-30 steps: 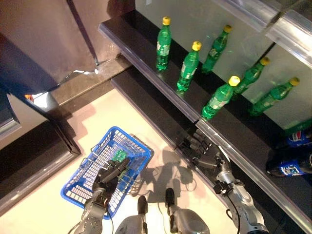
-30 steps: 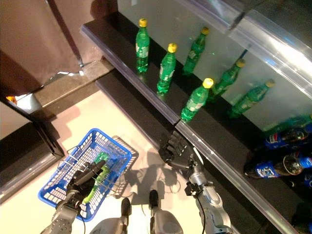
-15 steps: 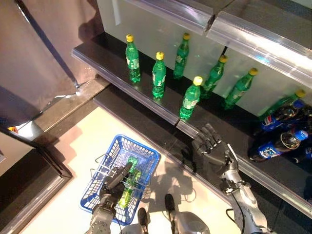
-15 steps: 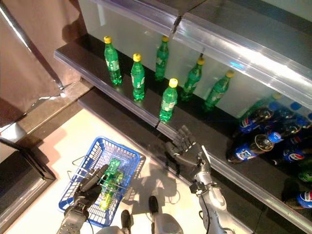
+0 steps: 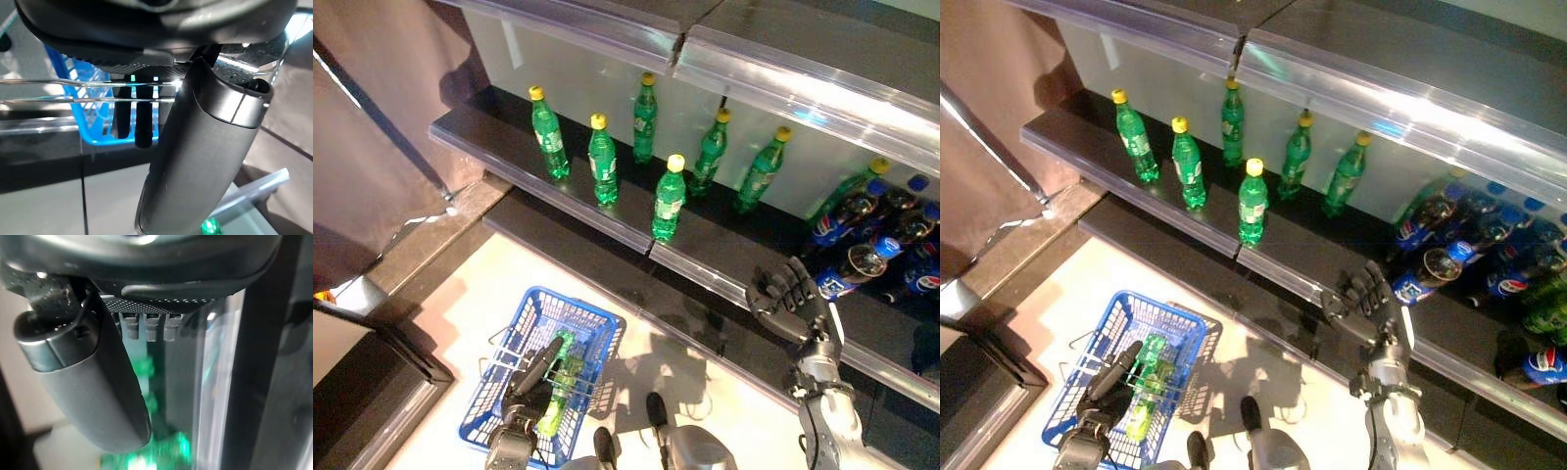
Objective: Pick up the drink and place into the basket.
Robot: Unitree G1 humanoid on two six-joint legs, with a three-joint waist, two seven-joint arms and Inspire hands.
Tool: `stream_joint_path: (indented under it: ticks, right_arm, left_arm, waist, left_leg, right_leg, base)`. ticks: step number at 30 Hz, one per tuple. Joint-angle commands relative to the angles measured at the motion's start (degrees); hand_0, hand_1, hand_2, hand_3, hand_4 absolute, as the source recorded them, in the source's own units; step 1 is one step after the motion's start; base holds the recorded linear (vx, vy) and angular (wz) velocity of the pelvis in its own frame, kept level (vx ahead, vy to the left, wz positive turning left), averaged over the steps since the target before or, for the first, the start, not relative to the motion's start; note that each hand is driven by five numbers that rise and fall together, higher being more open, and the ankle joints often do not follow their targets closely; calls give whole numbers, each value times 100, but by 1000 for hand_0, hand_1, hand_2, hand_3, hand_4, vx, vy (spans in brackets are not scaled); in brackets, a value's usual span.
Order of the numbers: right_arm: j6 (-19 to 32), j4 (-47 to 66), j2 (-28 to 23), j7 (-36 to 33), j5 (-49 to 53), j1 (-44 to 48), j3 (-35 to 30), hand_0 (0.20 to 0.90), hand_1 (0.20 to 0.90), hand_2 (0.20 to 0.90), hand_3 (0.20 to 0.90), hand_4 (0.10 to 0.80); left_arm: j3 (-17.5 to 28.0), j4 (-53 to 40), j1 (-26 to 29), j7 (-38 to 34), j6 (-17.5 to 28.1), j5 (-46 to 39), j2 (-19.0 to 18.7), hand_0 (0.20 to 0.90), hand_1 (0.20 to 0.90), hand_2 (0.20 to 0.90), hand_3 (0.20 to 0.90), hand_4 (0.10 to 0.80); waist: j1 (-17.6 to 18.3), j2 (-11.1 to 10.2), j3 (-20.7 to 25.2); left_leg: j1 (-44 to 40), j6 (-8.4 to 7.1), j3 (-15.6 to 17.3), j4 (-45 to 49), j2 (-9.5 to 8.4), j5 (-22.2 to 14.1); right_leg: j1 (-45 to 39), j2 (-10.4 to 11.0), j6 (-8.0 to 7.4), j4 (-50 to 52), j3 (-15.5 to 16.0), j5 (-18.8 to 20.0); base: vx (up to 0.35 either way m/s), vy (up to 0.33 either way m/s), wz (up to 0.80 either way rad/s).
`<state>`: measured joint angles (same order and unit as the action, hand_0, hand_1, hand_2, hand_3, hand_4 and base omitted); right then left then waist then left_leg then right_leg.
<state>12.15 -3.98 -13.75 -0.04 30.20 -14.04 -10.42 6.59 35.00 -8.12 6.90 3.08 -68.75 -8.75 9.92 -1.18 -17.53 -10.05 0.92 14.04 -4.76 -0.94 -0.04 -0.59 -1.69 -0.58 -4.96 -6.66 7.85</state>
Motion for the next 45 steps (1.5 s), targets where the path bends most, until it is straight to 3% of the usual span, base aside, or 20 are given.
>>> stream_joint_path:
  ticks: [1,8,20,25,45]
  right_arm:
    - [558,189,-405,407,192,-157,-360,900,900,900,900,800]
    - [545,-86,-449,524,215,-295,-302,900,900,900,900,800]
    - [1098,-61,-468,-628,-127,-78,-684,900,900,900,900,800]
    - [1156,-151,-660,-893,-262,222,-861,900,900,900,900,800]
    - [601,-749,-1456,-1422,-798,1191,-869,900,900,900,900,800]
  left_arm:
    - [684,-801,350,921,868,-101,-495,300,300,300,200,100]
    - [551,-732,505,993,879,-58,-525,300,300,300,200,100]
    - [426,-664,804,790,904,-95,-629,300,300,300,200,100]
    - [364,-564,878,790,868,-73,-631,300,300,300,200,100]
    - [83,-347,1109,757,606,37,-847,300,300,300,200,100]
  waist:
    - [154,98,856]
    - [270,30,825]
    - [404,72,784]
    - [321,104,748]
    - [-113,100,548]
  left_leg:
    - [303,323,-420,318,-338,-321]
    - [372,340,-324,350,-336,-331]
    - [406,359,-243,368,-337,-344]
    - [434,349,-325,381,-353,-340]
    - [635,272,-588,499,-298,-199]
  right_leg:
    - [46,155,-480,381,65,-285]
    - [236,109,-516,458,-48,-233]
    - [379,36,-522,458,-199,-149]
    - [363,55,-509,465,-146,-164]
    - [258,174,-489,510,333,-235]
  base:
    - [-50,-18,-34]
    - [-51,-32,-35]
    - [-7,-15,-20]
    - [1,-6,-2]
    - [31,-41,9]
